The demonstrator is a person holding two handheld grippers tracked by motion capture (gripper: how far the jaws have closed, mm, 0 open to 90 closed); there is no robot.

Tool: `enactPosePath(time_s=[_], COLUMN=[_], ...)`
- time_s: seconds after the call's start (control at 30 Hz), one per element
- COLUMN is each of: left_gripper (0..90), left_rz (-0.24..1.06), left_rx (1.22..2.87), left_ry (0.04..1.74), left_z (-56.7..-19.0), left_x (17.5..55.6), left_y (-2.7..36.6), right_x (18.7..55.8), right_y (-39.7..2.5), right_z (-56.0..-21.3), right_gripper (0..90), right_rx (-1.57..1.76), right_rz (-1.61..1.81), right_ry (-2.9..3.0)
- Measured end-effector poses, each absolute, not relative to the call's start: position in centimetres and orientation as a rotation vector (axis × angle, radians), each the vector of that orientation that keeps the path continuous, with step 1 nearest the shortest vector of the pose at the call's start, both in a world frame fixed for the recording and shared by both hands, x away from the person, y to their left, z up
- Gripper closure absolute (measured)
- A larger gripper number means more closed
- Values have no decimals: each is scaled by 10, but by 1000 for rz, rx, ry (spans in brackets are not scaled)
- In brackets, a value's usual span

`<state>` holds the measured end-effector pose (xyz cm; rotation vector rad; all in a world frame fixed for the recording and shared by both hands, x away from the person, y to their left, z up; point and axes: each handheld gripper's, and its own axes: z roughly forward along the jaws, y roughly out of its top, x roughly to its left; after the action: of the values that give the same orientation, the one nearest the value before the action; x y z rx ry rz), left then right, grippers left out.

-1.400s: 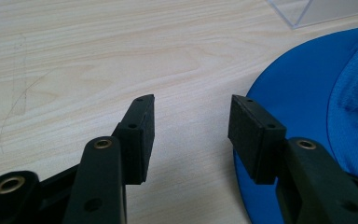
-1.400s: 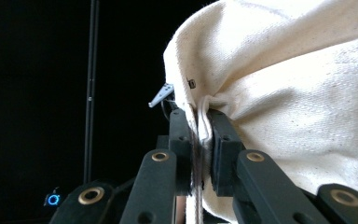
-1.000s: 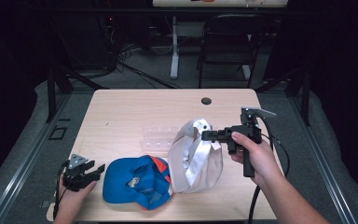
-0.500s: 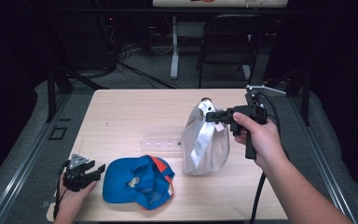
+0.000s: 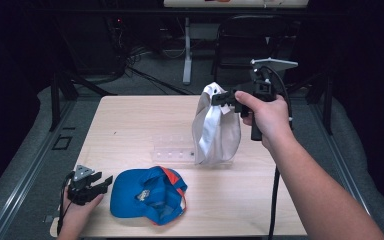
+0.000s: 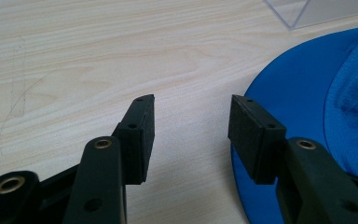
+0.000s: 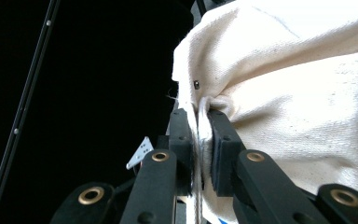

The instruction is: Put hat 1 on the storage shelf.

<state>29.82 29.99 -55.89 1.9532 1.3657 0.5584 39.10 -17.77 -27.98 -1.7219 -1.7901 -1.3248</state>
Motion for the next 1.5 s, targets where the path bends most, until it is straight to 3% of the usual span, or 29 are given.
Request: enactPosePath(time_s=[0.6, 1.5], left_gripper=[516, 520], left_rz=[550, 543], left_rx=[1950, 1929], left_ry=[1371, 1345], left_z=[-561, -562], left_x=[299, 301], left_y=[298, 295], right_x=[431, 444], right_y=[-144, -93], right_z=[-276, -275], right_gripper=[817, 818], right_rx=[-1883, -1946], right_rz=[-1206, -1127], right_ry=[-1766, -1736])
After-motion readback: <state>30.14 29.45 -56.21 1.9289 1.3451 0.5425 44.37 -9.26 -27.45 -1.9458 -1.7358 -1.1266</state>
